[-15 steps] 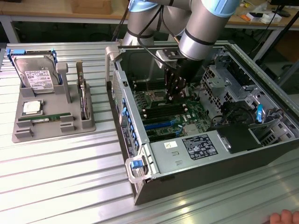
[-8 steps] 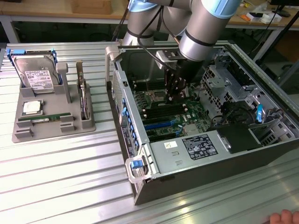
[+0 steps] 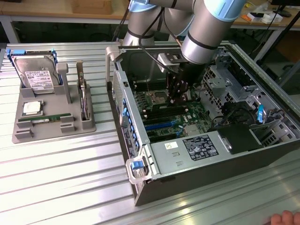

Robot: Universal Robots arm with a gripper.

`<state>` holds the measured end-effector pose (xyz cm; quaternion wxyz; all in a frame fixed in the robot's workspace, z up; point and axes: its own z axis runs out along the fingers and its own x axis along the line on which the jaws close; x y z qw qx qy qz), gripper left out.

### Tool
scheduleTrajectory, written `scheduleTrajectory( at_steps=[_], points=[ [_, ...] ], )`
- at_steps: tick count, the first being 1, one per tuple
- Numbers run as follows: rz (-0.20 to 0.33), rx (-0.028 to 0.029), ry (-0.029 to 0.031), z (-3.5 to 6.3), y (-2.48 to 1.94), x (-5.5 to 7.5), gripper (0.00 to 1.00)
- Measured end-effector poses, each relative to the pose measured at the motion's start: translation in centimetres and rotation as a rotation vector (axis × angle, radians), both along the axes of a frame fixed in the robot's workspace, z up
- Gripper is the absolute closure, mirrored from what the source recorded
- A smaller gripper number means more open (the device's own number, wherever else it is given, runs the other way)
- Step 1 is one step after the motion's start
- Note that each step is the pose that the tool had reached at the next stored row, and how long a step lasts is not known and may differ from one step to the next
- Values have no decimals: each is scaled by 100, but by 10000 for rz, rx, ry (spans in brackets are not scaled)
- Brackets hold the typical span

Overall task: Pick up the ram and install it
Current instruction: 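Insert the ram into the slot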

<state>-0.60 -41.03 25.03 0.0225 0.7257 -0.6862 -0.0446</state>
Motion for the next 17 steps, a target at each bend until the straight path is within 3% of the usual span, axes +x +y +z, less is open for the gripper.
scheduleTrajectory(
  at_steps=[4,17],
  points=[
    [0,0,-31,0,0,-74,87],
    [-116,0,-32,0,1,-74,87]
  ],
)
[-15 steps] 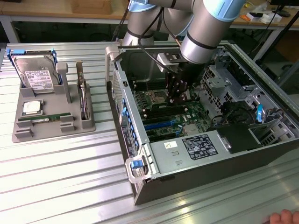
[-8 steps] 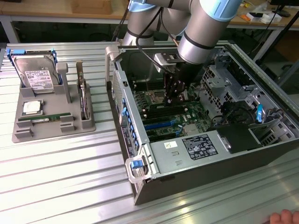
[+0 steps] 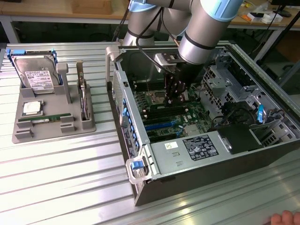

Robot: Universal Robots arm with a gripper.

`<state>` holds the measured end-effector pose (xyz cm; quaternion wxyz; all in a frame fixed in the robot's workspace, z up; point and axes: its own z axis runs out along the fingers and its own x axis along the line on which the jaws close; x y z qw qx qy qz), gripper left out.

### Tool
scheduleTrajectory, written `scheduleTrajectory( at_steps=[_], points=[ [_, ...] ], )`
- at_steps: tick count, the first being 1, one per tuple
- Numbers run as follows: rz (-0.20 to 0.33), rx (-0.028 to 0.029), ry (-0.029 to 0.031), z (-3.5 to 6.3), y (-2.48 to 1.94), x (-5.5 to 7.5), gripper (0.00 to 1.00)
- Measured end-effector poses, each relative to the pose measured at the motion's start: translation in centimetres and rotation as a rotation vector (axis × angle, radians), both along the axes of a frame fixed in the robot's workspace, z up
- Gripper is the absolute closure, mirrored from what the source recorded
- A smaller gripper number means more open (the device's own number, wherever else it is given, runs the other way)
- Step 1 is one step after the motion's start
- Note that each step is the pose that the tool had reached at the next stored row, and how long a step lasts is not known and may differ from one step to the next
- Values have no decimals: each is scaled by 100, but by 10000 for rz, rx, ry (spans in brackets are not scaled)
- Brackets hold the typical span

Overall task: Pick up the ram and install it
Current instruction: 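Insert the ram into the slot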

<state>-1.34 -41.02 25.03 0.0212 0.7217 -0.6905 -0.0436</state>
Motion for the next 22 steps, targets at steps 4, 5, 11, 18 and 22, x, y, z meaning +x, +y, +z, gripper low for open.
scheduleTrajectory(
  at_steps=[4,5,11,18,22],
  points=[
    [-1,-8,1,-42,-1,0,87],
    [0,-5,0,-57,0,0,87],
    [0,-26,1,-152,0,0,87],
    [0,-30,0,-156,0,0,87],
    [-1,-30,0,-156,-44,0,87]
  ],
)
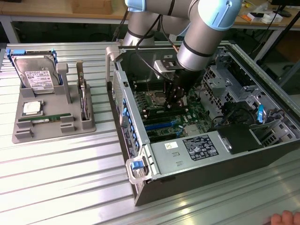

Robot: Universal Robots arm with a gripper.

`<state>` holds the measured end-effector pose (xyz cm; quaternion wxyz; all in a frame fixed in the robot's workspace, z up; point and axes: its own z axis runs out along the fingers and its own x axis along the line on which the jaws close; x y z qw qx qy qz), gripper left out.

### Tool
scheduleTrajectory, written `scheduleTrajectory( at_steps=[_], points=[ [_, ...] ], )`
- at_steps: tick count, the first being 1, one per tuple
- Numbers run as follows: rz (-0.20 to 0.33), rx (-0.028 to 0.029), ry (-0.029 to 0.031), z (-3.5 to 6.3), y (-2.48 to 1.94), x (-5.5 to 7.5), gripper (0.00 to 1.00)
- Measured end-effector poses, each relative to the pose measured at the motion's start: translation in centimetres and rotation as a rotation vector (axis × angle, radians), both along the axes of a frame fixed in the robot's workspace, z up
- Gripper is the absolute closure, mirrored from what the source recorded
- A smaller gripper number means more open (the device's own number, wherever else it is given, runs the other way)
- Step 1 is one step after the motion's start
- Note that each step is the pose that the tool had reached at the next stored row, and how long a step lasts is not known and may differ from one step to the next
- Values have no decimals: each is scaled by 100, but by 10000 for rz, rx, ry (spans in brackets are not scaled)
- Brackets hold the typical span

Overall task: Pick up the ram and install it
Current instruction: 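Insert the ram into the slot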

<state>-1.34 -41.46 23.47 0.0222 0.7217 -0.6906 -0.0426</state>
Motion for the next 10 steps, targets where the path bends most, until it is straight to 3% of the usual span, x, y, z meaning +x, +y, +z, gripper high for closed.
scheduleTrajectory(
  at_steps=[10],
  points=[
    [0,0,0,0,-17,0,87]
  ],
)
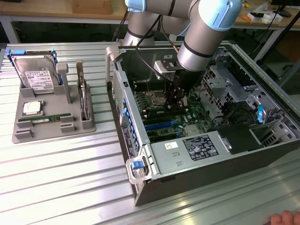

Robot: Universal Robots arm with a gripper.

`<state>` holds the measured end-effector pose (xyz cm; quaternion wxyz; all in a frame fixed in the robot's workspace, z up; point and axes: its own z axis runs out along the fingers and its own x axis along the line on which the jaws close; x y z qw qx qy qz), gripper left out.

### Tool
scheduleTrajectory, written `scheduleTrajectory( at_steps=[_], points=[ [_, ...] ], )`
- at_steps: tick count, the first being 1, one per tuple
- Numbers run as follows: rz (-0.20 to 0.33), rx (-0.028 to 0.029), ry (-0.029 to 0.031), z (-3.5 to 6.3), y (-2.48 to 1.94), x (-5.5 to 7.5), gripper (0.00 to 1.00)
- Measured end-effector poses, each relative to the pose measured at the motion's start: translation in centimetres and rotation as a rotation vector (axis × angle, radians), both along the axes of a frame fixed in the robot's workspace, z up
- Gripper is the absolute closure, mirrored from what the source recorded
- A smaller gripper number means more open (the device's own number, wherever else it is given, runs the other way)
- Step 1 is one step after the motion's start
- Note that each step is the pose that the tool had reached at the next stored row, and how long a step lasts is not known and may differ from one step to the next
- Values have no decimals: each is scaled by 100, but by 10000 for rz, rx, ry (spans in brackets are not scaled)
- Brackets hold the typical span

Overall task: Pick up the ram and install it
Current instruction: 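Insert the ram into the slot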

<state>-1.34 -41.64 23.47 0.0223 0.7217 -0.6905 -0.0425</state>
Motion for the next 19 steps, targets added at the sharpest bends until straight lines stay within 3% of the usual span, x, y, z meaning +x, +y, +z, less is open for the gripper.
scheduleTrajectory(
  at_steps=[19],
  points=[
    [0,0,0,-5,0,-8,87]
  ],
)
